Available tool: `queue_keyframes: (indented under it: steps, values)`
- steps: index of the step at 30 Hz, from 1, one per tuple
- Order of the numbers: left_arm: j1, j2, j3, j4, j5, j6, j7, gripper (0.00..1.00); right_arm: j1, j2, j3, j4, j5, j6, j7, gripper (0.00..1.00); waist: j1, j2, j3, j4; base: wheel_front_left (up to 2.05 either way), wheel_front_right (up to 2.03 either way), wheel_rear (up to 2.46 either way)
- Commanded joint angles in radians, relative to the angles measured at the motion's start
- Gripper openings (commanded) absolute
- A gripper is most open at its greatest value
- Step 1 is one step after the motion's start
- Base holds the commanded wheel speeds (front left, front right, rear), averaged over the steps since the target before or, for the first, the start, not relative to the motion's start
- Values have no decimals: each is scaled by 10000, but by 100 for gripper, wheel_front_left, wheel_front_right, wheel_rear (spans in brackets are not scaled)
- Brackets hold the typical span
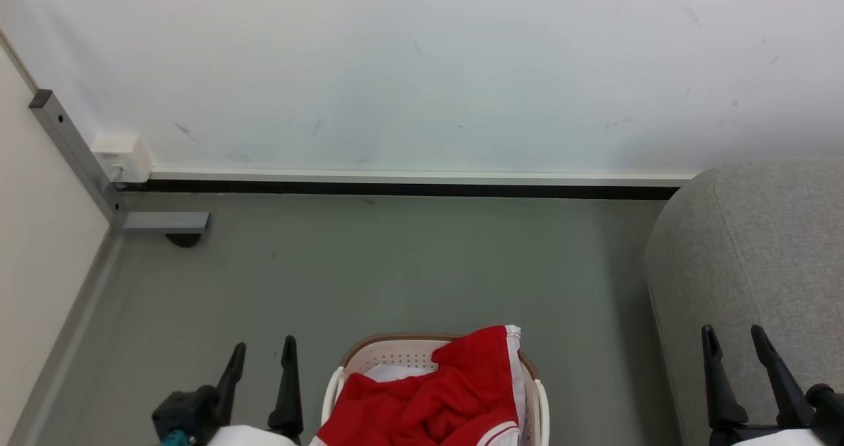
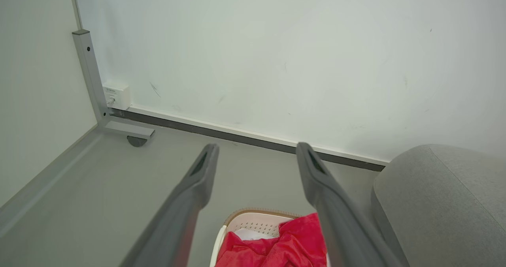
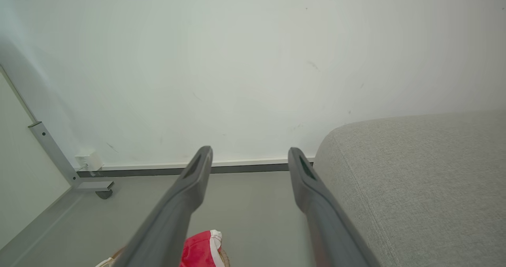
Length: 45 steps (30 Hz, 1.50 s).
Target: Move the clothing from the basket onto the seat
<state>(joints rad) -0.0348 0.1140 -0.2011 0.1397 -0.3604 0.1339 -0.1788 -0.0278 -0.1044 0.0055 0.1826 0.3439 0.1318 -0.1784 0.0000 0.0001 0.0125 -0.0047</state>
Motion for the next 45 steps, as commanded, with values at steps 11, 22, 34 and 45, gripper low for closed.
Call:
queue_keyframes:
  steps: [11,22,34,45]
  values:
    - [133,78,116,94,1083,-27,-352,100,-37,119,-427,229,-663,-16,-355,100,0,-1,15,1,0,0,0]
    - [246,-145,469,56,1776,-203,-576,100,-7,180,-463,399,-1108,-18,-567,100,0,-1,25,-8,0,0,0]
    - [380,-458,942,259,2363,-686,-769,100,-22,202,-386,590,-1185,-20,-783,100,0,-1,25,-16,0,0,0]
    - [420,-606,1308,647,2399,-1164,-862,100,7,210,-377,719,-1234,-21,-875,100,0,-1,-8,-82,0,0,0]
